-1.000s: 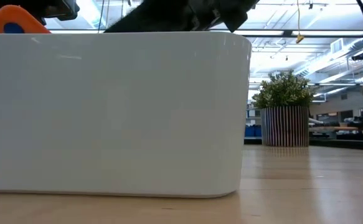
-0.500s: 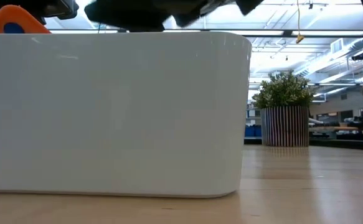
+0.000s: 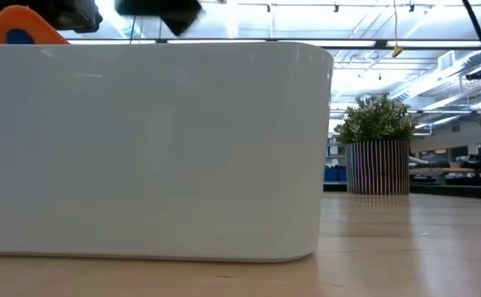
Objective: Nest measuring cups in basket
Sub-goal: Adjust the nested measuring cups in the white bin
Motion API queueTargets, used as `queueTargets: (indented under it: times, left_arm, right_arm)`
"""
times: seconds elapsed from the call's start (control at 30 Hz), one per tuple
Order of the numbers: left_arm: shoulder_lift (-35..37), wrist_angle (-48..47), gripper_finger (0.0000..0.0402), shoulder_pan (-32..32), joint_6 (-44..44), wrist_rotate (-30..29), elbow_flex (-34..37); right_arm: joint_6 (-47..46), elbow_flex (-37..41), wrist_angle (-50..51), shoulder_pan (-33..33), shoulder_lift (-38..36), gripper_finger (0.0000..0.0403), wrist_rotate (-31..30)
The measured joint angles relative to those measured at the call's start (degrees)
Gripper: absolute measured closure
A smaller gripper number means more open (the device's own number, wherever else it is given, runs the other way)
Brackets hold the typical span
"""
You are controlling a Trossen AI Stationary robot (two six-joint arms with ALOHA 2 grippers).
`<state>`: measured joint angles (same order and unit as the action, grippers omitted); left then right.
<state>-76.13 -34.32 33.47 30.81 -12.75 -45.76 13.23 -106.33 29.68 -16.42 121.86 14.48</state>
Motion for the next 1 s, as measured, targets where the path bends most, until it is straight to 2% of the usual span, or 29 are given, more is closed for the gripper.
queueTargets:
  times: [0.13,0.33,0.47,1.0]
  left_arm:
    - [0.57,-1.95,0.0317,0.26,0.03,0.05,-0.02]
    - [1.89,-2.98,0.0317,0.88,-0.25,0.4,-0.01]
    - [2.21,-3.5,0.0317,1.26,-0.4,0.47,0.01]
    - [2.55,-3.41,0.0317,1.3,0.01,0.59,-0.02]
  right_arm:
    - [-0.78,-3.03,0.41,-0.45,2.29,0.0291,0.44]
    - [-2.56,-3.6,3.8,-1.14,5.61,0.0291,1.43]
    - [-2.58,-3.84,2.46,-1.65,7.5,0.0291,1.86]
    - [0.7,-4.08,1.24,-1.89,8.52,0.0292,0.35]
